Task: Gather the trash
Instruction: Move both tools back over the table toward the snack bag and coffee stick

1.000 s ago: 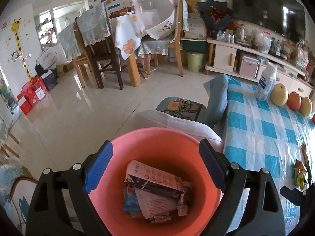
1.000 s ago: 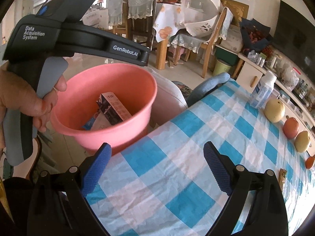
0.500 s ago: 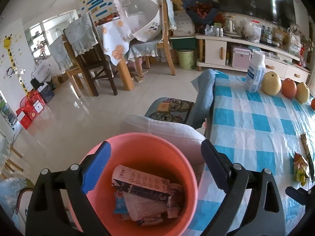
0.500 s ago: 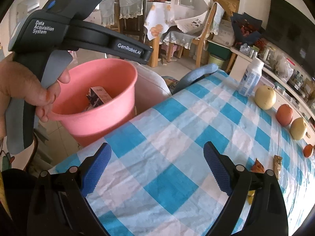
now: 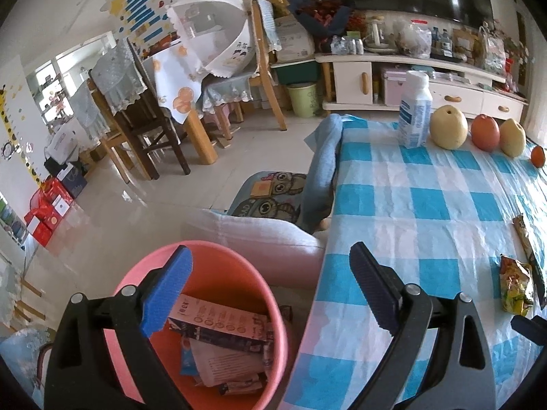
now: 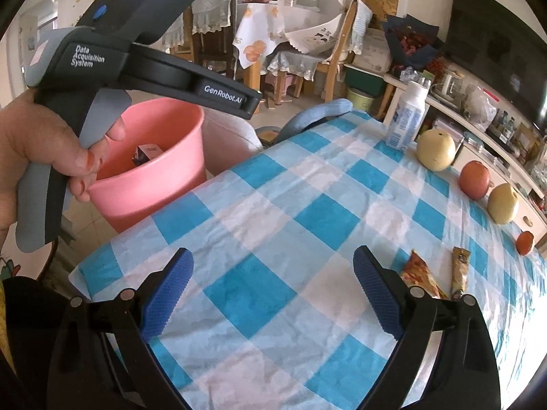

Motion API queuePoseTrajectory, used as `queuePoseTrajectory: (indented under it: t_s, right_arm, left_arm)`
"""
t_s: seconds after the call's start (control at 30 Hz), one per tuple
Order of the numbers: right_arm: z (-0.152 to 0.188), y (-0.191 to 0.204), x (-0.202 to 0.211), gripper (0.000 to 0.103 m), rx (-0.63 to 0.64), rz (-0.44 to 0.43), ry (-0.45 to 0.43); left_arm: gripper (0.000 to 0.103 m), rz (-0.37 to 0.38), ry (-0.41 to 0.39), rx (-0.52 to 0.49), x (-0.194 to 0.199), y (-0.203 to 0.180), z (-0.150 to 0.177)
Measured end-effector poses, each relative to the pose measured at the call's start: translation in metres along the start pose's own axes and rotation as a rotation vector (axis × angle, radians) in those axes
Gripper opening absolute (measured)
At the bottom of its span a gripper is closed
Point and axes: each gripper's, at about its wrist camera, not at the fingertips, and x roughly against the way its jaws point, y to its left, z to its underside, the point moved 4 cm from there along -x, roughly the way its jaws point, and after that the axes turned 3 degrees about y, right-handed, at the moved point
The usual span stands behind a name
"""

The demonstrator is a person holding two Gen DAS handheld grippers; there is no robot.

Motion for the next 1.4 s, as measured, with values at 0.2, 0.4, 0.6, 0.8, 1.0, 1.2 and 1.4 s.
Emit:
queuePoseTrajectory:
  t_s: [0.2,0.4,0.6,0.8,1.0,1.2,1.4]
  right_arm:
    - [0.008,-0.015,0.005,0.094,-0.025,0.003,-0.002]
    - [0.016,-0.033,0.009,0.094,-0.067,-0.001,-0.006]
    - [0.023,-0.054,0.013,0.094,-0.125,-0.01,-0.009]
    - [0.028,-0.083,0.02,0.094,-0.185,0.0,-0.016]
    - [0.032,-0.122,0.034,0.094,-0.264,0.021,-0.035]
    - [0.043,-0.173,0.044,0.094,-0.358,0.086,-0.045]
    - [0.061,-0.227,0.047,0.094,-0.465,0.142,-0.034]
  left_arm:
    - [0.094,0.002,-0.001,-0.045,0.0,-0.022,-0.003]
    - [0.094,0.003,-0.009,-0.084,0.002,-0.043,-0.005]
    - [0.094,0.008,-0.016,-0.128,0.003,-0.062,-0.006]
    - [0.094,0.036,-0.014,-0.177,0.002,-0.083,-0.005]
    - [0.094,0.118,-0.014,-0.204,0.005,-0.104,-0.004]
    - [0.094,0.215,-0.002,-0.245,0.007,-0.13,0.002]
    - [0.094,0.413,0.039,-0.209,0.014,-0.155,0.008]
